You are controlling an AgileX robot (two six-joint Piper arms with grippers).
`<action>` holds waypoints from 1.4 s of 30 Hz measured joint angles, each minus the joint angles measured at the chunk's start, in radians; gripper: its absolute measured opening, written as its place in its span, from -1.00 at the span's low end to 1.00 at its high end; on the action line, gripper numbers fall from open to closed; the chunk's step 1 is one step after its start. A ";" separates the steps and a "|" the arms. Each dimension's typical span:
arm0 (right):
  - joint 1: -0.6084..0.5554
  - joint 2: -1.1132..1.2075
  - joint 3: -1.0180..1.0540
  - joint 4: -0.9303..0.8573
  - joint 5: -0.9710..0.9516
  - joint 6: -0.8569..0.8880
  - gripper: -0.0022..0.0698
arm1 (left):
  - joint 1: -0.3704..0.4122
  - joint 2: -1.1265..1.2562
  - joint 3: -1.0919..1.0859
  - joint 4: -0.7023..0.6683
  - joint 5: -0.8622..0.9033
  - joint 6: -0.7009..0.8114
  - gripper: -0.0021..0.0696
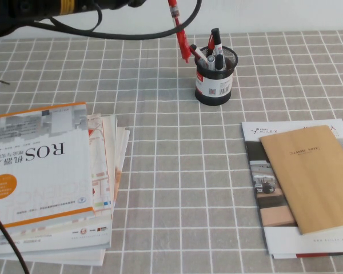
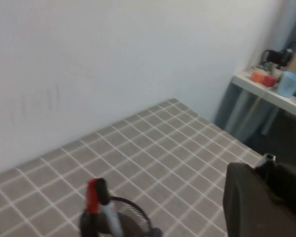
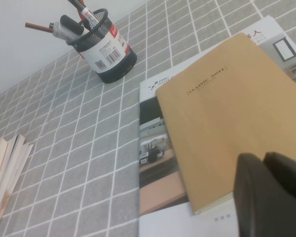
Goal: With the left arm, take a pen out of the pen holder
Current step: 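Take a marker out of the pen holder and lay it on the table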
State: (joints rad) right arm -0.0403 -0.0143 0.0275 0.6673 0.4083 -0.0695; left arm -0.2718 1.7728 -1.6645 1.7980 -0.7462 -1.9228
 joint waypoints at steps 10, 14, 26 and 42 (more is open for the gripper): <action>0.000 0.000 0.000 0.000 0.000 0.000 -0.97 | 0.000 0.002 0.005 -0.017 0.547 0.312 -0.79; 0.000 0.000 0.000 0.000 0.000 0.000 -0.97 | 0.000 0.002 0.047 -0.033 0.756 0.431 -0.79; 0.000 0.000 0.000 0.000 0.000 0.000 -0.97 | 0.004 0.003 0.119 -0.993 1.389 1.487 -0.79; 0.000 0.000 0.000 0.000 0.000 0.000 -0.97 | 0.004 0.060 -0.075 -2.065 1.951 2.272 -0.79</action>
State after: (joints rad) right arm -0.0403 -0.0143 0.0275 0.6673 0.4083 -0.0695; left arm -0.2675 1.8325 -1.7400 -0.2669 1.2051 0.3495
